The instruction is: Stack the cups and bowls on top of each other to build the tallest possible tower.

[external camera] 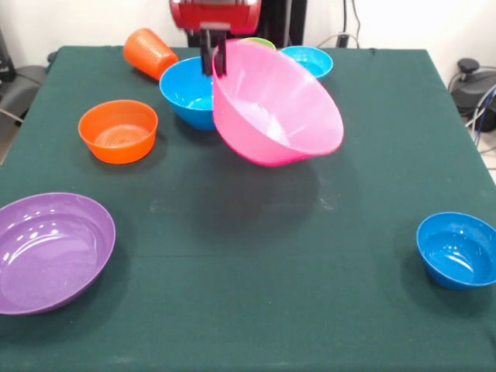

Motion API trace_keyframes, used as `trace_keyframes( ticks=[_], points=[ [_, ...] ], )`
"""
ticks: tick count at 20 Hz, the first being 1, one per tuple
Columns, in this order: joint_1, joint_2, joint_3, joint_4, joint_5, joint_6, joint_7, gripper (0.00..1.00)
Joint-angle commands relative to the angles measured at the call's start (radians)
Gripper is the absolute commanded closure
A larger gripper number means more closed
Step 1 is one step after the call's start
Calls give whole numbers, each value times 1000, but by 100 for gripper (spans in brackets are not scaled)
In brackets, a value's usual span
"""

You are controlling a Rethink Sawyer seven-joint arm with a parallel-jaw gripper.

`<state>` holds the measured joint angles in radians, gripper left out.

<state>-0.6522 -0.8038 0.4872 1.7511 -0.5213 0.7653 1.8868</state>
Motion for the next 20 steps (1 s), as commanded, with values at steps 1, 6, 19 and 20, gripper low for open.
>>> trace_keyframes(
  ticks=[1,6,19,20],
  points=[
    [39,-121,36,70,28,153,-133,100],
    [39,-112,39,71,13,137,-120,100],
    [-139,169,142,-42,-65,44,-321,100],
    [-144,174,148,-43,-70,45,-320,100]
  ],
)
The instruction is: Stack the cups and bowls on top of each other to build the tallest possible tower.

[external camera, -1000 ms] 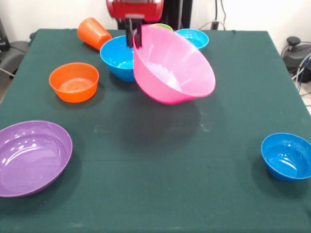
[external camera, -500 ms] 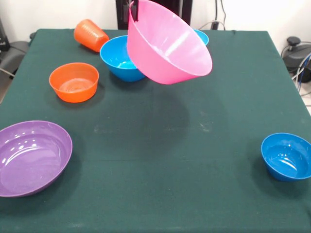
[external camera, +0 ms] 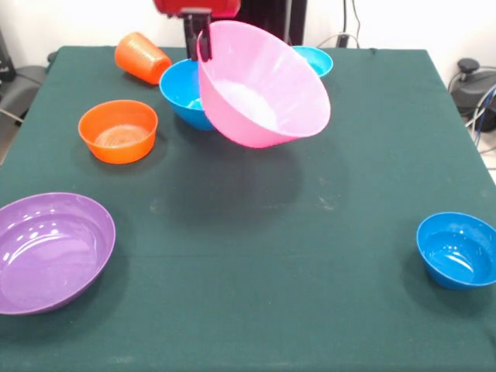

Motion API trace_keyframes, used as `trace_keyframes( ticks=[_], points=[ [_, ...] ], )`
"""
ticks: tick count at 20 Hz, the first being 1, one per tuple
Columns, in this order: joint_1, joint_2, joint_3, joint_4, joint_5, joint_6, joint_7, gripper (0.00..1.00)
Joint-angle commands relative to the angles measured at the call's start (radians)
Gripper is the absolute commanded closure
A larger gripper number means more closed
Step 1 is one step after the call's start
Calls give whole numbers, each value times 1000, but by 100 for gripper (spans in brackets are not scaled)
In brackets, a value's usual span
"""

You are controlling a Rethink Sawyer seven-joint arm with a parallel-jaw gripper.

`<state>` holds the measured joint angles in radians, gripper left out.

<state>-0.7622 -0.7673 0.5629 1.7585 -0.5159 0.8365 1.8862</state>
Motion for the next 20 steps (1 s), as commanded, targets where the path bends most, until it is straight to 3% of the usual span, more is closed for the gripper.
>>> trace_keyframes(
  ticks=[1,11,15,20],
  points=[
    [-41,143,79,-53,-82,-23,-319,100],
    [-76,166,131,-63,-119,7,-304,100],
    [-40,123,121,-86,-166,44,-305,100],
    [-10,100,115,-108,-176,86,-293,100]
  ],
)
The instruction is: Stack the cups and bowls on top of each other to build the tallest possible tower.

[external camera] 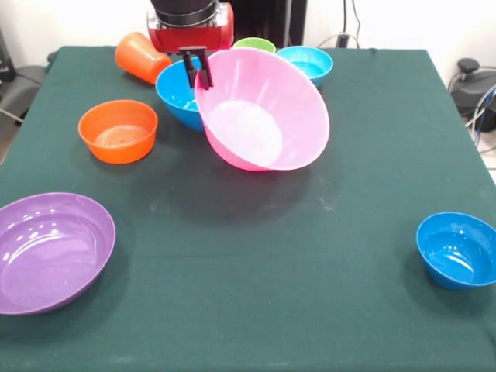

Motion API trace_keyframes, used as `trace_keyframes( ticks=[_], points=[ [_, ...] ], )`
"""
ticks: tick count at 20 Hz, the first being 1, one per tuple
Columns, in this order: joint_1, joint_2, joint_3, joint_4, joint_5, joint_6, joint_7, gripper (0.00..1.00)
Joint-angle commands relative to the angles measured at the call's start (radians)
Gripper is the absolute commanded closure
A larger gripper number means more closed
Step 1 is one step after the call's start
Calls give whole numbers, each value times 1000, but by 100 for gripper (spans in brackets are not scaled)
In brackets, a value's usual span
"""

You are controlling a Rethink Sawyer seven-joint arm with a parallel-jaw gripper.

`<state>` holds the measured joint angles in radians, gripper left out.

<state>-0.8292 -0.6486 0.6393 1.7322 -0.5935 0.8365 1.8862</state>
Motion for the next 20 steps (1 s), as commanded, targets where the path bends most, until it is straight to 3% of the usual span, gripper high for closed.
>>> trace_keyframes(
  ticks=[1,7,15,20],
  points=[
    [58,-19,38,-80,-97,87,-287,100],
    [61,-45,37,-55,-92,90,-261,100],
    [101,-214,38,32,-9,174,-181,100],
    [194,-297,-23,48,-95,157,-84,100]
  ],
)
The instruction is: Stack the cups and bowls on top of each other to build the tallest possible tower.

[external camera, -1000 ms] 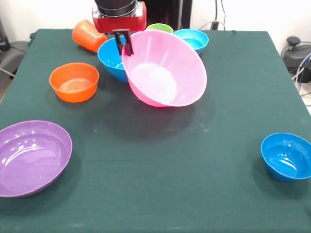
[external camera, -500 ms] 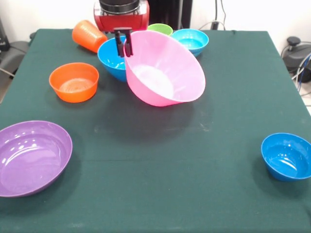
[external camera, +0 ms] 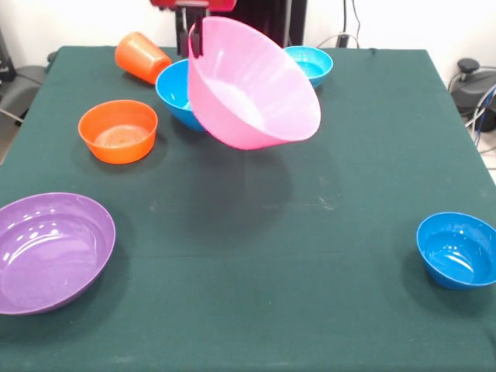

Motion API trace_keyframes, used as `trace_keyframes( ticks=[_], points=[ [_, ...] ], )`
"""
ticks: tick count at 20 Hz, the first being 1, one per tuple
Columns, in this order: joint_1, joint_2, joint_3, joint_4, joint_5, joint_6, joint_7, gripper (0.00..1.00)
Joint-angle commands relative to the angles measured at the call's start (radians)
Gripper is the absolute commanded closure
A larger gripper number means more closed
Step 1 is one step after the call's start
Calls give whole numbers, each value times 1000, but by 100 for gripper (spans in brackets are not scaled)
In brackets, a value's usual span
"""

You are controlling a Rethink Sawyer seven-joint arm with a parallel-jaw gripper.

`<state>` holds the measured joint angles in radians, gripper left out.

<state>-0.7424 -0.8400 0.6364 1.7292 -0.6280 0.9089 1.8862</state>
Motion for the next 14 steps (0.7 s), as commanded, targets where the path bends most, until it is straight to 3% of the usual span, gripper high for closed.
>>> trace_keyframes(
  ticks=[1,9,11,14],
  points=[
    [128,-110,-36,49,-93,74,-65,100],
    [296,-90,-176,-45,-438,52,27,100],
    [324,-81,-195,-62,-489,42,43,100],
    [347,-77,-210,-71,-504,36,52,100]
  ],
)
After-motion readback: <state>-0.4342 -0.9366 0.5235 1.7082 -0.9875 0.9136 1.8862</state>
